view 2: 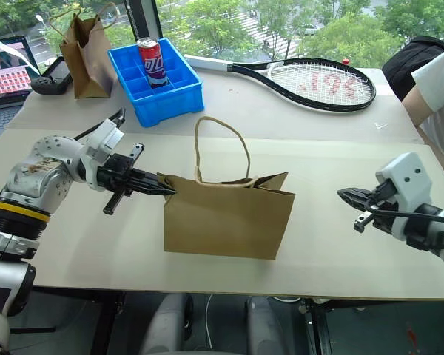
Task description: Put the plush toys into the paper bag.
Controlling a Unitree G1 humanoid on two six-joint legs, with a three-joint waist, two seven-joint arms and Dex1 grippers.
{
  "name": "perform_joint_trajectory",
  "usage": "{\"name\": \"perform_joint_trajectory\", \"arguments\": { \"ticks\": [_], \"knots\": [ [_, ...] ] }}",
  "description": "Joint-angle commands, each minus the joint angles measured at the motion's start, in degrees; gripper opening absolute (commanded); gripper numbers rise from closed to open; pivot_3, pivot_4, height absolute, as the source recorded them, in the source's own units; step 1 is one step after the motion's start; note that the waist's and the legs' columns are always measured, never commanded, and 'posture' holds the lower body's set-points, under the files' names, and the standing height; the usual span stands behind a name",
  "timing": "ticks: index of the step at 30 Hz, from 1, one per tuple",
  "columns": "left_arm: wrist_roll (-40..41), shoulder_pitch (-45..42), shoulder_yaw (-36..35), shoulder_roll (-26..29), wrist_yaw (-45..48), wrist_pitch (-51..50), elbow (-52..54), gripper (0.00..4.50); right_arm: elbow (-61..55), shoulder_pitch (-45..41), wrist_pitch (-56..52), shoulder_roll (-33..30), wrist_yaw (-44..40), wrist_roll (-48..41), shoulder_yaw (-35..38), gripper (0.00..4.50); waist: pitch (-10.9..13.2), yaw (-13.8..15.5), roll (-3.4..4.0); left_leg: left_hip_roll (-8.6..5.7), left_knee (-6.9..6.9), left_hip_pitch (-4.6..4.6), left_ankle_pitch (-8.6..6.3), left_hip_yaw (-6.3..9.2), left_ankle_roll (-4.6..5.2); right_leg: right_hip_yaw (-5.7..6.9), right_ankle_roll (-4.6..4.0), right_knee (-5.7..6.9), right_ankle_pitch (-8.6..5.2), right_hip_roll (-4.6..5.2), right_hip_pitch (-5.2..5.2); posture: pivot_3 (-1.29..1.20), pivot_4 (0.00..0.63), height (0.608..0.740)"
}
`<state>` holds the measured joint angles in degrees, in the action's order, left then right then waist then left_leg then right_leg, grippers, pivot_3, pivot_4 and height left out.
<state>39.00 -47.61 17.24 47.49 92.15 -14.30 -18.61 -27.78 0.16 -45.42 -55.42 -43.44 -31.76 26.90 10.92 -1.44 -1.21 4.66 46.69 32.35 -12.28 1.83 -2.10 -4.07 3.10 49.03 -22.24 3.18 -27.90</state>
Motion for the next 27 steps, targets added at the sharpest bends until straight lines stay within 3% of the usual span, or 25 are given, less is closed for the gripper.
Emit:
{"name": "perform_joint_trajectory", "arguments": {
  "ticks": [1, 6, 10, 12, 16, 20, 23, 27],
  "knots": [
    [-0.4, -0.1, -4.5, 1.8, 0.4, -2.9, 1.7, 1.17, 0.3, -1.0, 0.1, -0.7, -0.6, -0.3, -0.1, 0.0, 0.0, 0.0, 0.0, 0.0, 0.0, 0.0, 0.0, 0.0, 0.0, 0.0, 0.0, 0.0, 0.0, 0.0, 0.0, 0.0, 0.15, 0.66],
    [1.4, 4.7, -11.3, 5.4, -1.0, -9.8, 7.8, 2.94, 2.7, 0.0, 2.3, -1.1, -3.7, 0.1, -0.4, 0.0, 0.0, -0.3, 0.0, 0.0, -0.01, 0.01, 0.0, 0.0, 0.0, 0.0, 0.0, 0.0, 0.0, 0.01, 0.0, 0.0, 0.15, 0.66],
    [6.0, 9.3, -20.8, 8.3, -7.5, -19.6, 9.6, 4.48, 3.4, 2.6, 3.3, 0.4, -7.5, -2.3, 2.3, 0.0, 0.0, -0.7, 0.0, 0.03, -0.01, -0.03, 0.0, 0.01, 0.0, 0.0, 0.0, 0.05, 0.0, 0.0, 0.0, 0.0, 0.15, 0.66],
    [8.3, 11.3, -26.8, 9.1, -11.2, -23.5, 8.0, 4.48, 4.3, 3.9, 4.9, 2.0, -8.7, -3.6, 5.5, 0.0, 0.0, -0.8, 0.0, 0.04, -0.01, -0.03, 0.01, 0.02, 0.01, 0.02, 0.0, 0.05, 0.0, 0.0, 0.0, 0.0, 0.15, 0.66],
    [4.0, 21.5, -34.3, 10.0, -18.3, -22.4, 6.6, 4.48, 3.1, 8.0, 8.4, 5.9, -10.6, -5.3, 9.5, 0.0, 0.0, -1.0, 0.02, 0.02, -0.01, -0.09, 0.0, 0.0, 0.01, 0.01, 0.01, 0.03, 0.0, 0.02, 0.06, 0.0, 0.15, 0.66],
    [1.4, 31.5, -39.1, 5.8, -28.0, -21.3, 11.1, 4.48, 2.1, 10.8, 13.7, 10.4, -9.7, -4.0, 10.6, 0.0, 0.0, -1.0, 0.02, 0.07, -0.04, -0.23, 0.0, -0.01, 0.0, 0.01, -0.02, 0.04, 0.0, 0.01, 0.15, 0.0, 0.15, 0.66],
    [-5.3, 38.8, -39.3, 1.6, -35.2, -14.0, 15.6, 4.48, 1.3, 12.2, 16.6, 13.4, -7.7, -3.1, 10.8, 0.0, 0.0, -0.9, -0.01, 0.09, 0.01, -0.17, 0.02, -0.03, -0.02, 0.01, -0.07, 0.04, 0.05, 0.02, 0.08, 0.0, 0.15, 0.66],
    [-6.3, 43.0, -37.8, 0.1, -36.9, -15.2, 19.8, 4.48, 1.2, 13.7, 18.9, 15.0, -6.7, -1.6, 8.9, 0.0, 0.0, -0.6, -0.01, 0.07, 0.04, -0.2, 0.01, -0.09, -0.04, 0.0, -0.07, 0.03, 0.05, 0.06, 0.15, 0.0, 0.15, 0.66]
  ]
}}
